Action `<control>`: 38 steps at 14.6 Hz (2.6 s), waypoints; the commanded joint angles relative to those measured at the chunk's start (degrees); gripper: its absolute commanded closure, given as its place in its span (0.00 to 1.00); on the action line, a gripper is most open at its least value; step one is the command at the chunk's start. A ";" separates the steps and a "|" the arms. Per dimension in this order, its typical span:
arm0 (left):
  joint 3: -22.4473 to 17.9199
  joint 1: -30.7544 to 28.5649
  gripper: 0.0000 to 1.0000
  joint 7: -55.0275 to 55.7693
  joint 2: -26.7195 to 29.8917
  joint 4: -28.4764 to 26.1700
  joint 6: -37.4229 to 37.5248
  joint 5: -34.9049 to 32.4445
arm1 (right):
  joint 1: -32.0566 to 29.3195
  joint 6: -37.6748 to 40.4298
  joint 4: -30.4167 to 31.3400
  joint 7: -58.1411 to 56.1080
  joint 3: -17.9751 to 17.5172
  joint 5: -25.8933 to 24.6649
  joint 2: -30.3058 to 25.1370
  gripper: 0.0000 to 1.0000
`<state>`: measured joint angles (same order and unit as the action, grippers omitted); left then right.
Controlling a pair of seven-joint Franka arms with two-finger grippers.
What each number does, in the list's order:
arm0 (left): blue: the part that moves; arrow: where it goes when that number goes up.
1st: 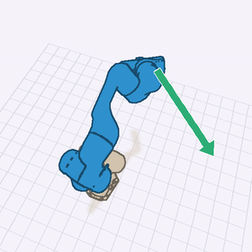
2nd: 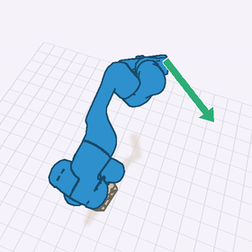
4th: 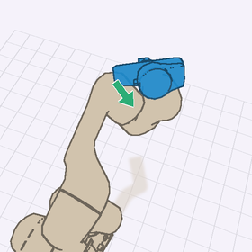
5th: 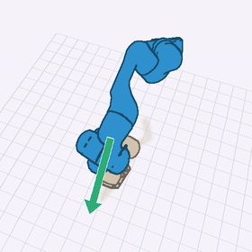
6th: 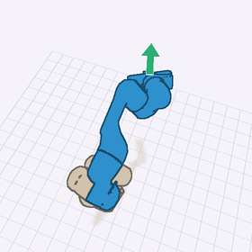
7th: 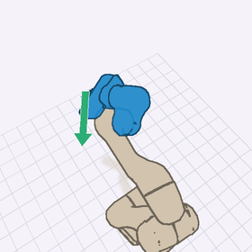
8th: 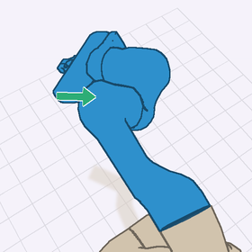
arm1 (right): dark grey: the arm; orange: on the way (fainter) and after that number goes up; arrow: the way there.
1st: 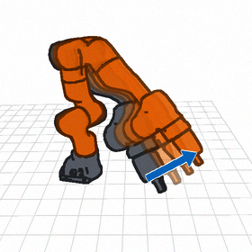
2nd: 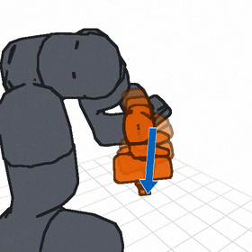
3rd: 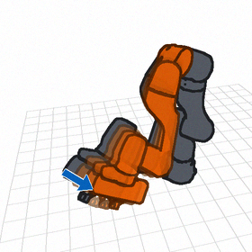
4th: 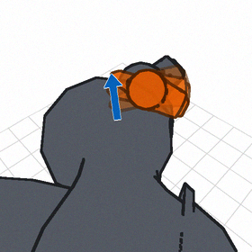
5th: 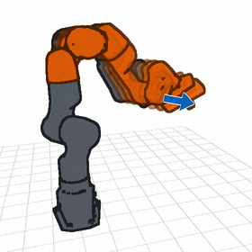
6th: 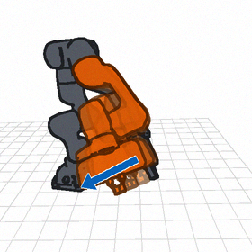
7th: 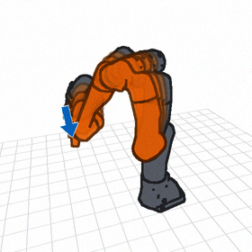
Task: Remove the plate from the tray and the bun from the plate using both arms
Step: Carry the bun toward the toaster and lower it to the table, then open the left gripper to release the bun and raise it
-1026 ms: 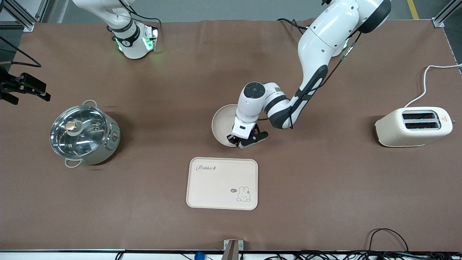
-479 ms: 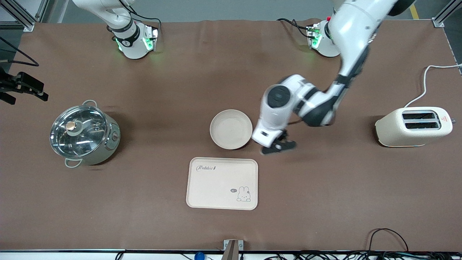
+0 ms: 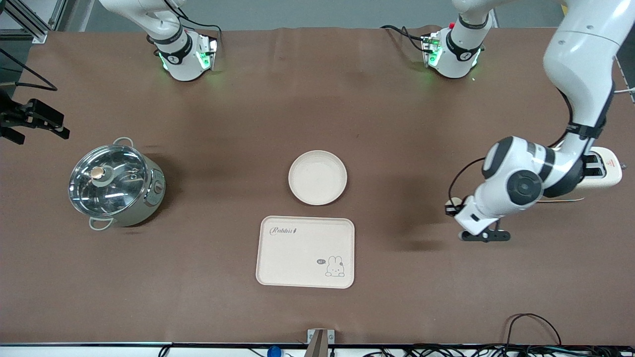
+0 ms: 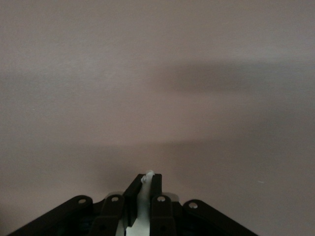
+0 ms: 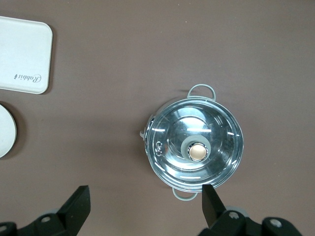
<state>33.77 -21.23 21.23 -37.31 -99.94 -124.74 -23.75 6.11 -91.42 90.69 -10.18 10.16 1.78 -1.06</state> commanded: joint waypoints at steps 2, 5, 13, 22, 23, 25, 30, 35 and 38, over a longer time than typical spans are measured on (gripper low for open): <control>0.51 -1.27 0.41 -0.92 -3.73 0.36 -3.04 -3.84 | 0.30 0.62 -0.69 -0.01 0.12 -0.38 0.62 0.00; 0.51 -1.36 0.00 -0.84 -3.39 0.54 -3.93 -5.96 | 0.31 0.54 -0.60 -0.01 0.04 -0.38 0.62 0.00; 6.40 -1.80 0.00 -1.01 5.13 16.43 17.14 4.31 | 0.13 0.27 -0.69 -0.19 0.04 -0.29 0.80 0.00; -13.23 12.31 0.00 -6.98 30.96 14.70 30.07 21.96 | 0.31 1.94 -2.80 -0.10 0.04 1.03 0.62 0.00; -18.60 16.18 0.00 -7.86 33.42 13.56 32.00 24.43 | 0.31 2.03 -2.80 0.07 0.04 1.03 0.62 0.00; -25.91 21.56 0.00 -8.66 37.55 10.23 33.42 25.50 | 0.39 3.08 -2.80 0.42 0.04 1.03 0.54 0.00; -33.41 26.85 0.00 -13.56 46.00 -2.43 25.89 25.24 | 0.04 5.71 -3.33 0.42 0.21 0.85 0.10 0.00; -32.98 25.80 0.00 -14.64 41.80 3.77 26.21 25.24 | -0.04 7.39 -2.71 0.34 0.21 0.33 -0.95 0.00; -33.15 25.71 0.00 -15.16 39.34 8.35 28.58 25.33 | -0.22 8.62 -2.62 0.60 0.30 -0.03 -1.75 0.00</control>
<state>1.04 4.49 7.54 4.55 -96.23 -98.62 0.71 6.21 -83.72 87.61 -10.10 10.49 2.05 -1.30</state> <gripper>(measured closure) 0.000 0.000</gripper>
